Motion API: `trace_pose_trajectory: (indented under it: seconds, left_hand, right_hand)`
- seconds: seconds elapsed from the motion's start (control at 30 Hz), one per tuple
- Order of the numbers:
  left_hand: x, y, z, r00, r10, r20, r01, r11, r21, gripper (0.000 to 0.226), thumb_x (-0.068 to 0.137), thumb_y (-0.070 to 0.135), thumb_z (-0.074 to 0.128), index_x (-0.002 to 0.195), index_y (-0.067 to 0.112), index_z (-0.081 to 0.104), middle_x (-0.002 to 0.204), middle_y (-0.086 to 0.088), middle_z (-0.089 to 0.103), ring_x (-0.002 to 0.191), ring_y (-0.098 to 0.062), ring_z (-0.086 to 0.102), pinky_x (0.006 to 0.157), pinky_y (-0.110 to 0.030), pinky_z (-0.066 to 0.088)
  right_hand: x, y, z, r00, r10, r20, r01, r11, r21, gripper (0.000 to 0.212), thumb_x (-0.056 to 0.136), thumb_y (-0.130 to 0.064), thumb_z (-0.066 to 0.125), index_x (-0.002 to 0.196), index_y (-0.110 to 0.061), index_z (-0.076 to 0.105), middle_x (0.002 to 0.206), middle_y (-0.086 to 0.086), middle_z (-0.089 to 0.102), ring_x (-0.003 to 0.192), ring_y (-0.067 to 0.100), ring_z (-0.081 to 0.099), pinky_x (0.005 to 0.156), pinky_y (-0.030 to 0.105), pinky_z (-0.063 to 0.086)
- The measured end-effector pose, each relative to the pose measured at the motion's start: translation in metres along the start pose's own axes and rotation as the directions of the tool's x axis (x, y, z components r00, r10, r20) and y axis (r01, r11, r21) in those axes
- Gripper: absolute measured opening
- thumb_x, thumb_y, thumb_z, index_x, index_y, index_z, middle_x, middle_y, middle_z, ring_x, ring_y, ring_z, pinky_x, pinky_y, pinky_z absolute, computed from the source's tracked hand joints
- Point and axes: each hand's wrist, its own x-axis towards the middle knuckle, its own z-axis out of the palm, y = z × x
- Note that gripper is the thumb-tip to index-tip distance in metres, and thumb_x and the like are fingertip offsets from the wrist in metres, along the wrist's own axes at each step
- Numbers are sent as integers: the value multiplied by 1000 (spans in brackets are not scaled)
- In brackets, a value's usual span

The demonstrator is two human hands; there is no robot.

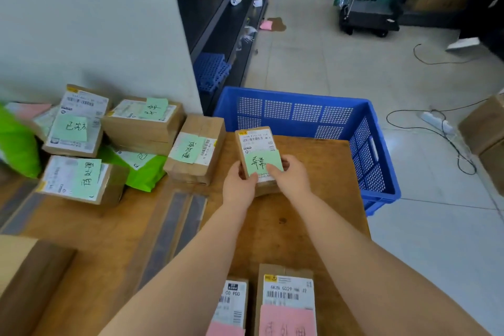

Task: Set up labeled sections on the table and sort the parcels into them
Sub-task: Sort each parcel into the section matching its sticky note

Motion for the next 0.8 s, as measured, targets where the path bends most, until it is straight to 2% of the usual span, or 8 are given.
trace_pose_trajectory:
  seconds: [0.17,0.23,0.3,0.4,0.53,0.67,0.73,0.8]
  left_hand:
    - [-30,27,-32,992,106,-75,-115,985,-125,50,88,14,60,134,20,44,129,2,56,107,-5,48,83,-18,43]
    - [-47,39,-54,988,119,-94,-136,969,-207,48,86,12,61,132,19,47,127,0,57,112,-10,52,95,-27,44]
    - [-67,49,-80,991,92,-94,-118,939,-324,46,86,9,60,130,18,49,126,-3,60,113,-18,57,99,-39,47]
    - [-93,57,-127,988,103,-111,-140,898,-416,44,87,9,60,129,18,50,122,-3,62,105,-19,63,92,-41,52]
    - [-130,58,-200,969,169,-182,-234,865,-444,30,87,12,60,113,26,57,112,3,64,91,-8,64,63,-21,54]
    - [-172,40,-283,948,178,-265,-285,845,-451,32,87,12,61,117,21,58,111,0,67,96,-17,66,69,-33,56]
    - [-195,24,-325,930,163,-328,-302,847,-438,37,86,13,61,123,16,57,109,0,68,93,-16,66,63,-25,54]
    - [-219,6,-369,917,158,-367,-322,836,-444,38,87,12,61,125,13,55,109,-3,68,95,-18,67,69,-27,56]
  right_hand:
    - [-35,-38,-11,997,-47,-66,63,961,271,22,85,-19,66,98,-28,52,97,-12,60,79,-2,57,50,8,46]
    - [-54,-62,-14,994,-90,-69,108,939,326,24,84,-20,68,89,-34,49,88,-20,56,79,-4,56,53,10,48]
    - [-74,-87,-14,986,-155,-59,166,924,346,26,83,-20,68,85,-37,49,87,-23,55,83,-4,57,63,14,49]
    - [-106,-125,-6,970,-243,-21,233,899,370,23,82,-18,69,92,-30,52,89,-22,57,84,-4,57,65,14,49]
    - [-158,-171,22,947,-318,44,264,848,460,23,81,-17,70,100,-21,56,93,-16,62,85,-3,60,65,12,51]
    - [-224,-208,71,924,-356,142,232,815,531,21,82,-18,70,88,-32,55,91,-17,62,86,-1,61,68,15,50]
    - [-259,-222,102,908,-374,187,219,807,548,18,82,-18,70,90,-27,57,93,-12,65,87,3,62,72,19,52]
    - [-295,-237,134,893,-391,224,215,806,552,19,81,-17,71,95,-20,58,95,-6,67,88,9,64,75,25,53]
